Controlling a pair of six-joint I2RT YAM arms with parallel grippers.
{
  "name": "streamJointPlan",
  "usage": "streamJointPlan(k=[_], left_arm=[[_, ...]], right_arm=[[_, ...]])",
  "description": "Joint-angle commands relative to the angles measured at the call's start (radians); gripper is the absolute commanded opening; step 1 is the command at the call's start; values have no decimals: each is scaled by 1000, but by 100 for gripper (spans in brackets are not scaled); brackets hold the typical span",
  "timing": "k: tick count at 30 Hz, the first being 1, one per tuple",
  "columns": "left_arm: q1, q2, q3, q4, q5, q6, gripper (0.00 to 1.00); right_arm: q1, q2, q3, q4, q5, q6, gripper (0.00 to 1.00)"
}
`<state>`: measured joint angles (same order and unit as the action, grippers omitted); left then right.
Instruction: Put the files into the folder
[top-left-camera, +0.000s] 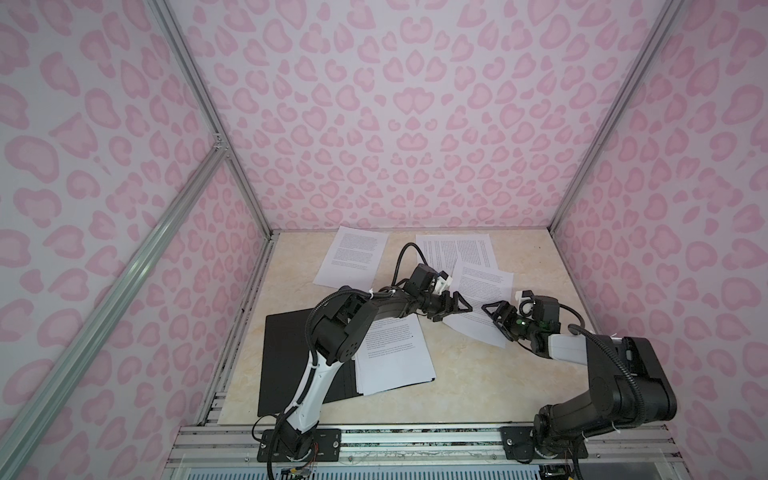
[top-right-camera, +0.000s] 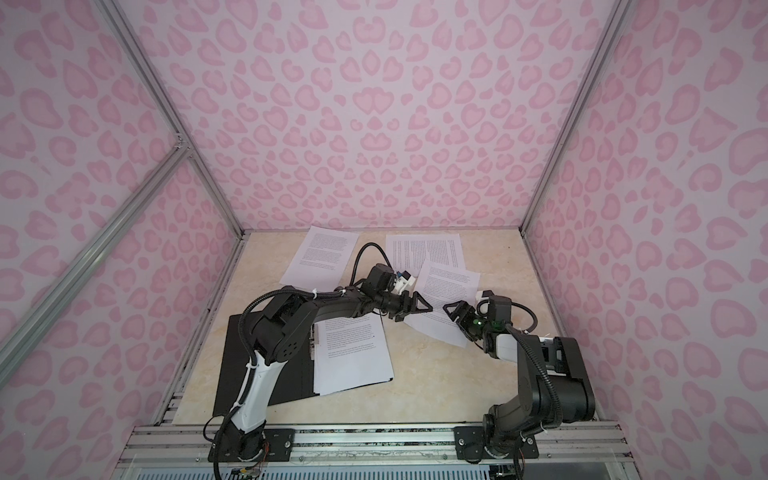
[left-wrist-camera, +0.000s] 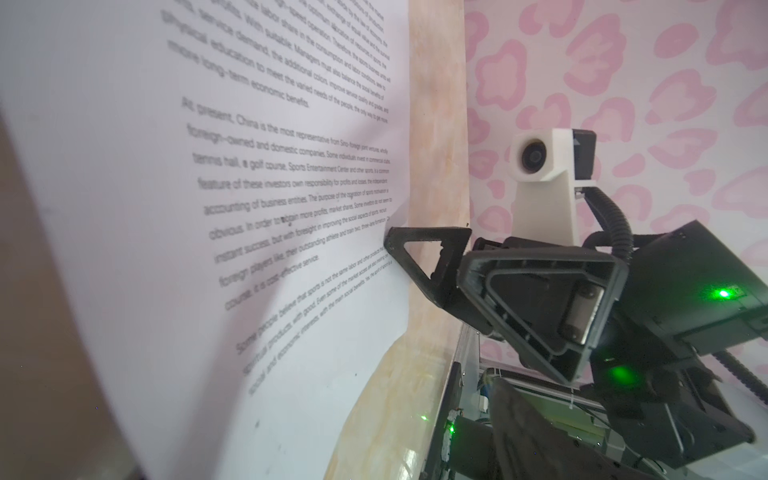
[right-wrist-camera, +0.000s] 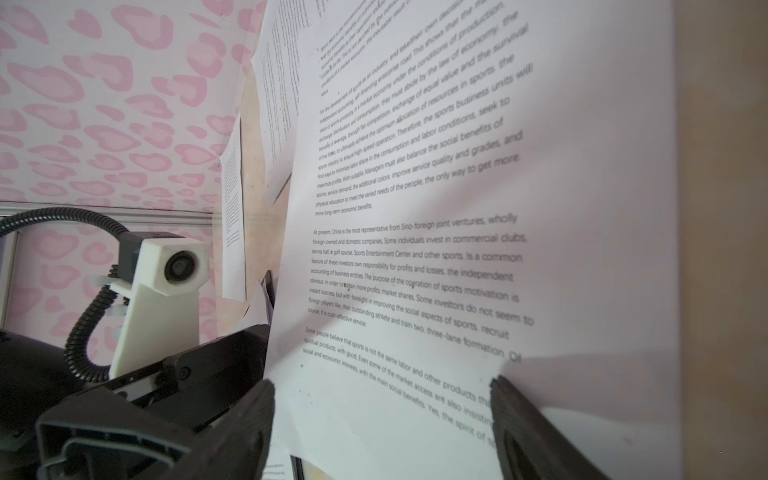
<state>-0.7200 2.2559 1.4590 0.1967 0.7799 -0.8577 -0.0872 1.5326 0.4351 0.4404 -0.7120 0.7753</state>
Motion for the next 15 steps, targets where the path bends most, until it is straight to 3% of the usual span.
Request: streamJointPlan(k=[1,4,10,11,15], left_arm=[[2,-19,-9,3,-41,16,76],[2,-25,-15,0,-64,11,66],[6,-45,-2,-29,-82,5,12],[5,-54,-2,-26,-80,6,6],[-2,-141,-26,-15,-89,12,4]], right_arm=[[3,17,-7,-13,-12,22,82],[3,14,-7,-15,-10,19,82],[-16,-22,-7,-42,-10,9,83],[-24,-40,-8,-57,-3,9,95],[-68,-137,-27,-87,36,33,97]])
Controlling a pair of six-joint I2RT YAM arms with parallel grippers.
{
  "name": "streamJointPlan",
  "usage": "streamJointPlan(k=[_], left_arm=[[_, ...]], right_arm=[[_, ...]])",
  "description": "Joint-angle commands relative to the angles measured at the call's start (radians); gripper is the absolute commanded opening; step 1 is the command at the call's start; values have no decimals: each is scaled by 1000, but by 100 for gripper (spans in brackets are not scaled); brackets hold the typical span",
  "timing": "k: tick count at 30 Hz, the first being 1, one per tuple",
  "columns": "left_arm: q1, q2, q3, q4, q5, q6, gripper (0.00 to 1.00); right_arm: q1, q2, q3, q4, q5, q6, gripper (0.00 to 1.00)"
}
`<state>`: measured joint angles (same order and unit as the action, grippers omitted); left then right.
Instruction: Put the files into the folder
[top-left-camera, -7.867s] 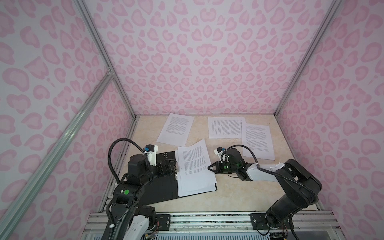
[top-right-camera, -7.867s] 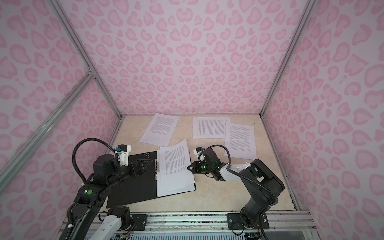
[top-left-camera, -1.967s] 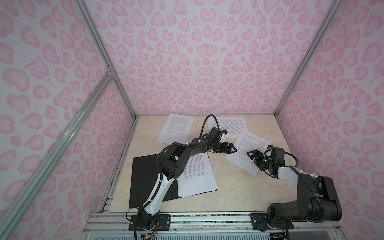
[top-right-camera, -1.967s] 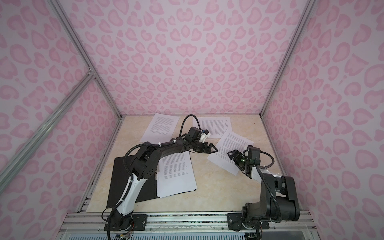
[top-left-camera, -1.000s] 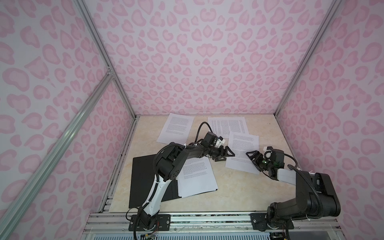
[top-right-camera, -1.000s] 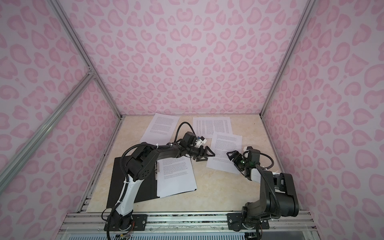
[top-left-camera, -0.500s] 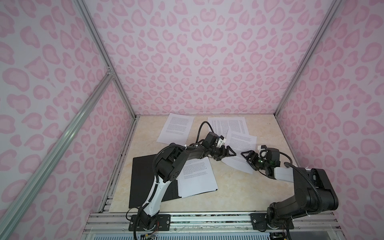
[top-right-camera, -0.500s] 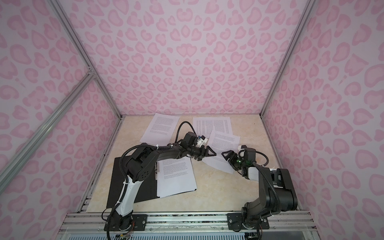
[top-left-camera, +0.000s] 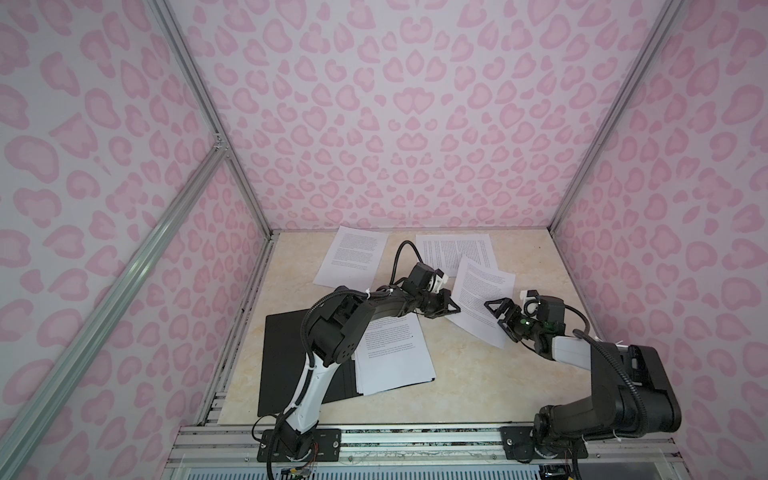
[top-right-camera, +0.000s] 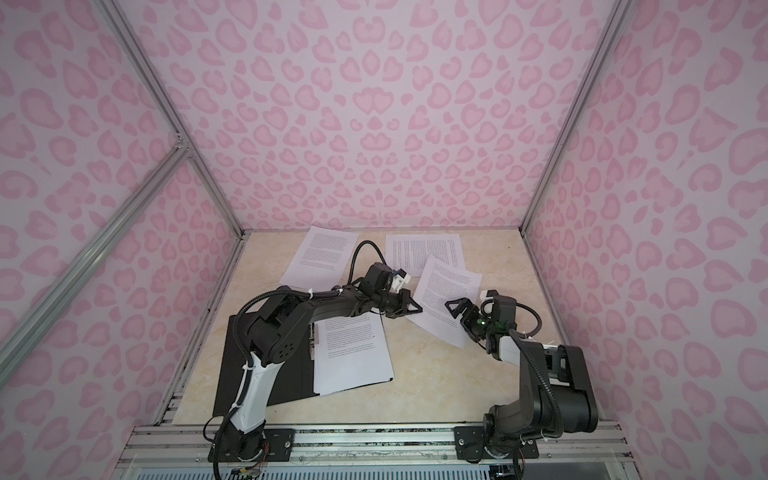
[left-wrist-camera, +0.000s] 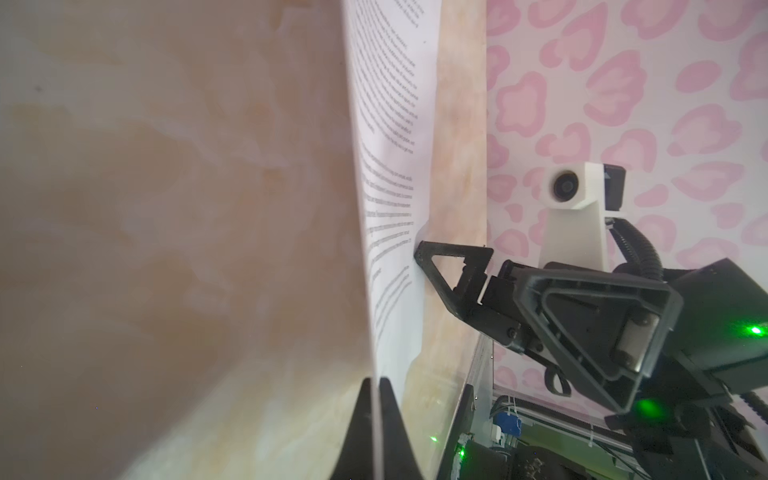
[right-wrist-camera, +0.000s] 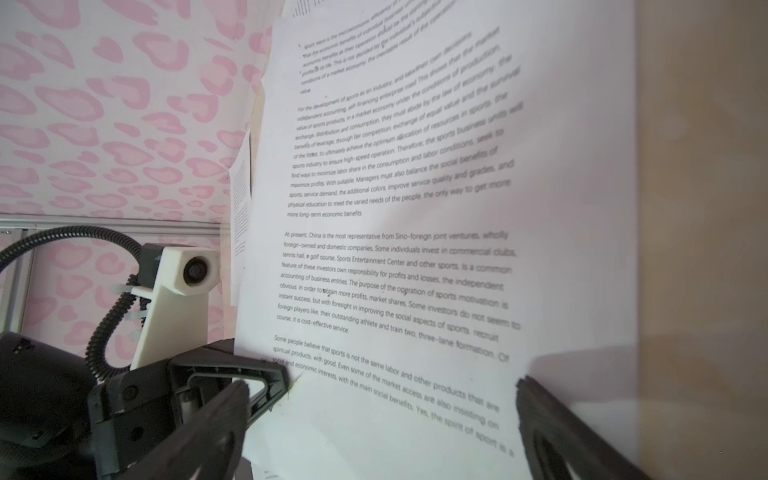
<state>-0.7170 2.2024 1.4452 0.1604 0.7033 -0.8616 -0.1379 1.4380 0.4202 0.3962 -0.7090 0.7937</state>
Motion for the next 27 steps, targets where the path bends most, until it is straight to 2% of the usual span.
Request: streamJointPlan(k=[1,6,8,11,16,20,24,27], left_arm=[[-10,-119,-20,16,-23,22,4],[-44,-326,-64,-47,-120,70,4],[-49,-394,-92,-62,-151,58,4],[-49,-502,-167,-107,-228,41,4],[-50,-716,-329,-162,-365,0,4],[-46,-922,-479,-260,-503,-46,4],[1,-1129,-649,-365,-606,-140,4],[69,-1282,-805,-399,-612,-196,4]], right_arm=[[-23,-71,-10,-61,48,16,97],[-32,-224,35,-238,171,-59,97],[-37,-264,30,-229,183,-46,98],[-38,-269,2,-93,120,15,97],[-17,-224,38,-77,26,23,97],[104,-233,48,-71,52,17,97],[271,-222,140,-208,95,-55,97],[372,-210,193,-309,128,-129,97]])
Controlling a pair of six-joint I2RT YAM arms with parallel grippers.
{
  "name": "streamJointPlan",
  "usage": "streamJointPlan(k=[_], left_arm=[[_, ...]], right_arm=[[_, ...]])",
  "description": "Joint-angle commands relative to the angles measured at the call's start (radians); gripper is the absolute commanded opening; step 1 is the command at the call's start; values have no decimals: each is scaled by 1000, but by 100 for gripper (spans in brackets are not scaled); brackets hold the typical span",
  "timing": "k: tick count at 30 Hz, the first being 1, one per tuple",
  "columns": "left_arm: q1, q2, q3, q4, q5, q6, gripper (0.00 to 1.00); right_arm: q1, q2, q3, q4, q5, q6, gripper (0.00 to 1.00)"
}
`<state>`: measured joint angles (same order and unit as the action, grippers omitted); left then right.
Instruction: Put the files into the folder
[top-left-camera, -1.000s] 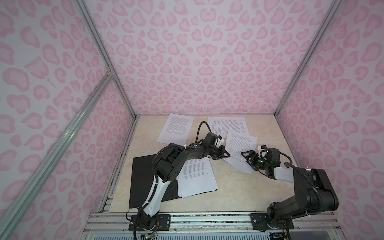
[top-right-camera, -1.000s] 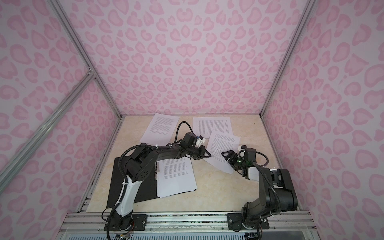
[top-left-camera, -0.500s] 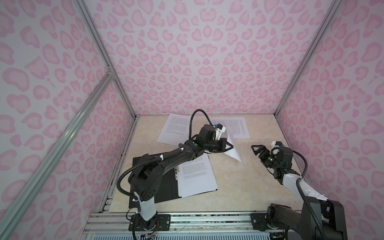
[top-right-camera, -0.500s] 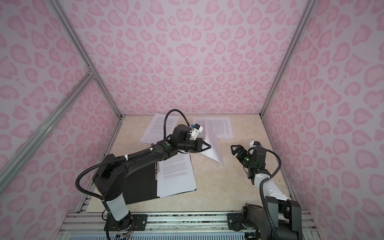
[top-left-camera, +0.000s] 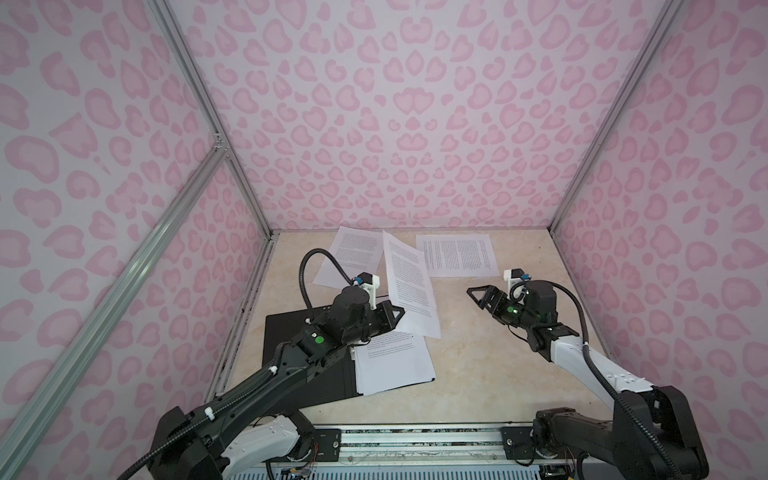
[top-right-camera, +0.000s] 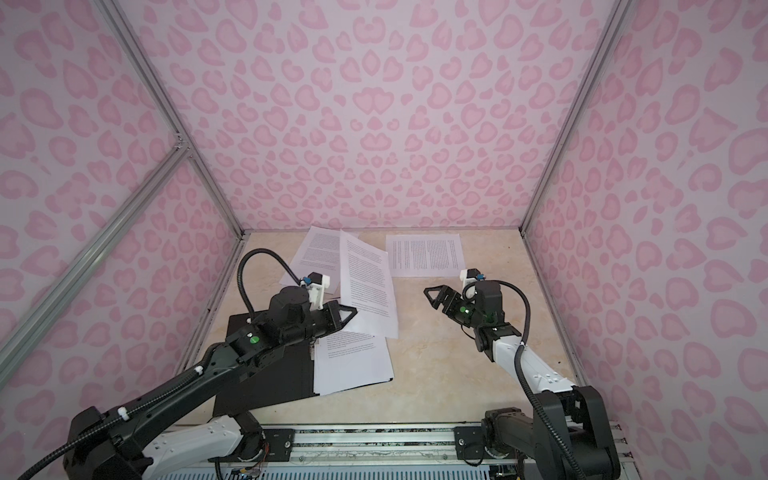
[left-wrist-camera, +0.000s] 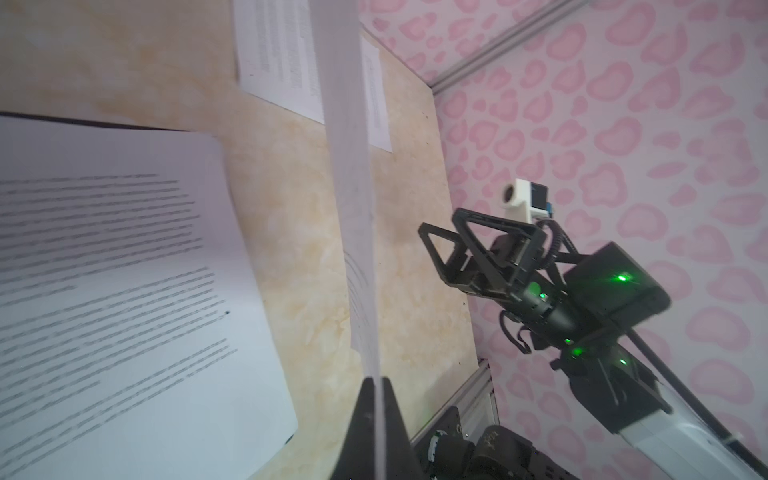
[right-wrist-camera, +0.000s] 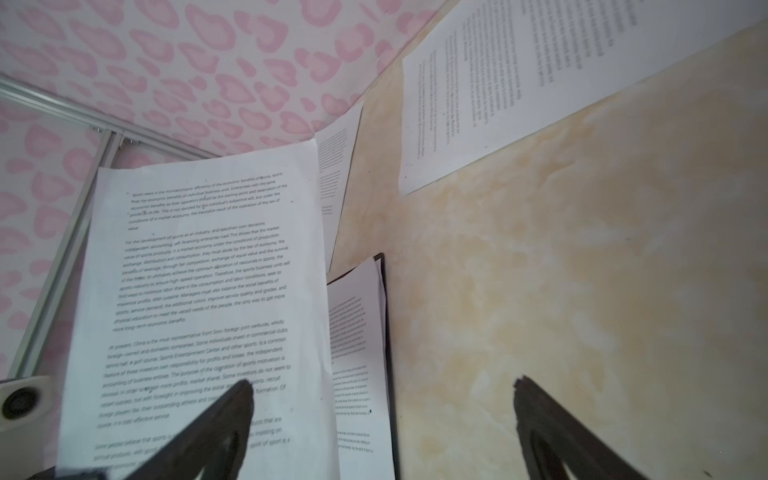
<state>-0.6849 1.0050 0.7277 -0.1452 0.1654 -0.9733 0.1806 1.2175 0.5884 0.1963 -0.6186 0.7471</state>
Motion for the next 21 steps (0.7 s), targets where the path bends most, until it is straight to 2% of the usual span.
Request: streamJointPlan(k=[1,3,6,8,14,21], left_arm=[[58,-125,-129,-121,-94,-91,4],[133,-205,-232,-154,-99,-97,4],[255,-301,-367,-150,-44,-101,4],[293,-357,-420,-163,-37,-87,4],[324,-411,-479,-235,-47,-34,4],[325,-404,-518,-276,-88,-16,3]], right_arm=[[74,13,26,-104,35,-91,97],[126,28,22,-67,42,-91,97],[229,93,52,-25,71,-101,96],[303,151,75,12,113,-103,95],[454,294,113,125,155,-36,91],[538,450,254,42,120,-102,91]])
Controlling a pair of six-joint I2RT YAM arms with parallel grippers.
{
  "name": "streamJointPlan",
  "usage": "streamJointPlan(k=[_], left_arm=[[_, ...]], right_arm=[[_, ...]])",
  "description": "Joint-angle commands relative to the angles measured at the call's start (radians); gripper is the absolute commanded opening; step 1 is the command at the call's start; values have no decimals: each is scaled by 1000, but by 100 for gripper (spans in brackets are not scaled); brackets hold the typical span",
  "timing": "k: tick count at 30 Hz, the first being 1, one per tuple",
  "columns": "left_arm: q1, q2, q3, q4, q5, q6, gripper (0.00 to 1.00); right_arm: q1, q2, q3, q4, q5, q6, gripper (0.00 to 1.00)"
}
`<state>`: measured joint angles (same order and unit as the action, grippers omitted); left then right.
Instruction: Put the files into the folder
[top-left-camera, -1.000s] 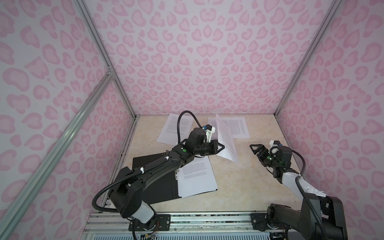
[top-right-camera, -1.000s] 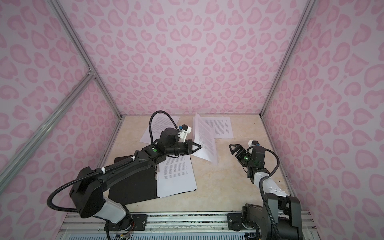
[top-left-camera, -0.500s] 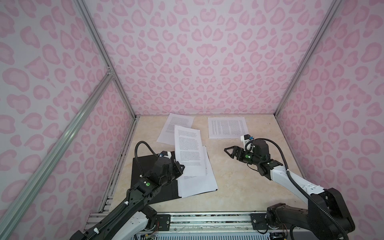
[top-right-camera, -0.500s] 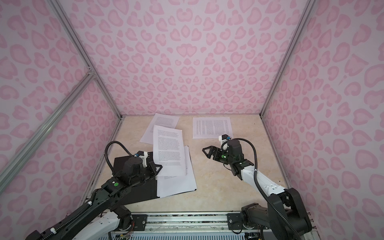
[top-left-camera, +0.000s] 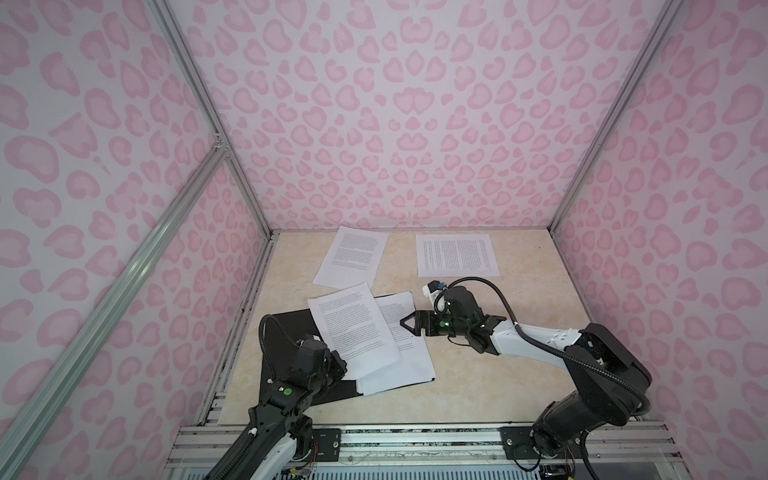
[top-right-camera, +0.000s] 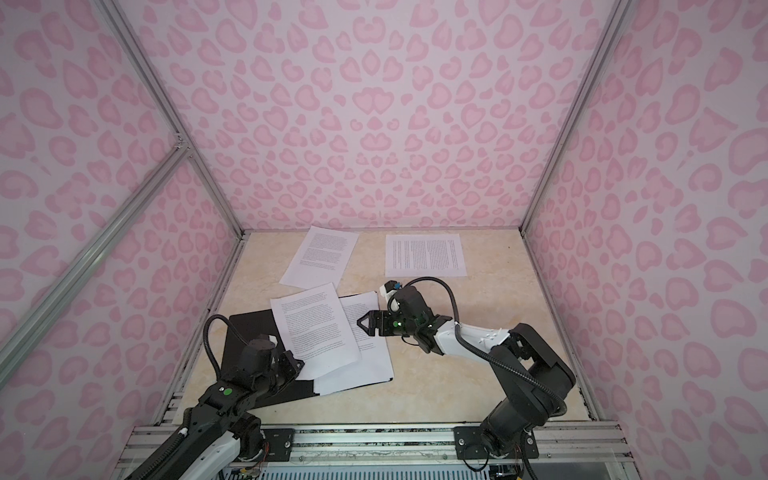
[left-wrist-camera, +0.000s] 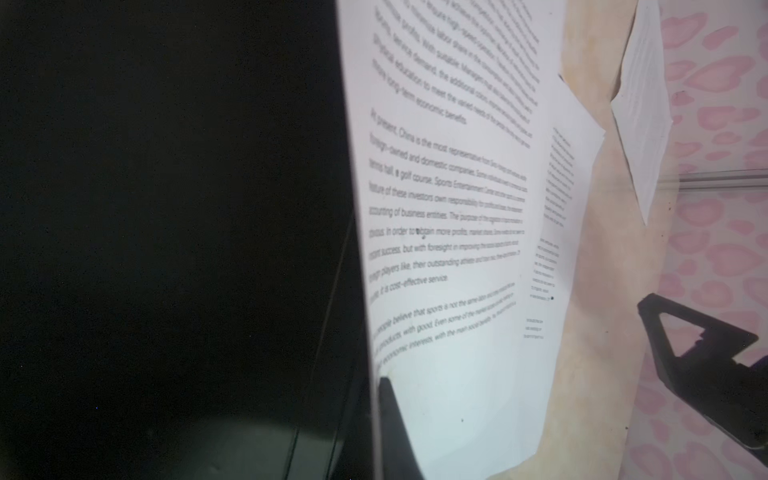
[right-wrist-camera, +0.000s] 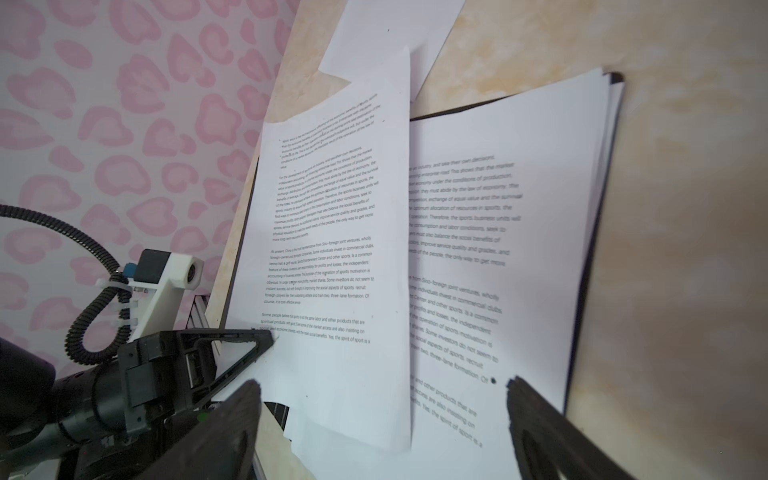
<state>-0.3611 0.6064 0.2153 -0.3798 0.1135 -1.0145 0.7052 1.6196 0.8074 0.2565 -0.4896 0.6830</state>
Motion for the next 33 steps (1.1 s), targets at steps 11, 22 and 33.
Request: streamJointPlan(k=[11,22,33], left_arm=[[2,-6,-29,-60,-56,72,3],[2,-34,-2,-115,-67,94,3],[2,24,-7,-76,-76,110,3]], right_arm=[[56,260,194,16,-64,-83,88],[100,350,266,98,-112,-37,85],[110,438,338,114,-186,16,72]])
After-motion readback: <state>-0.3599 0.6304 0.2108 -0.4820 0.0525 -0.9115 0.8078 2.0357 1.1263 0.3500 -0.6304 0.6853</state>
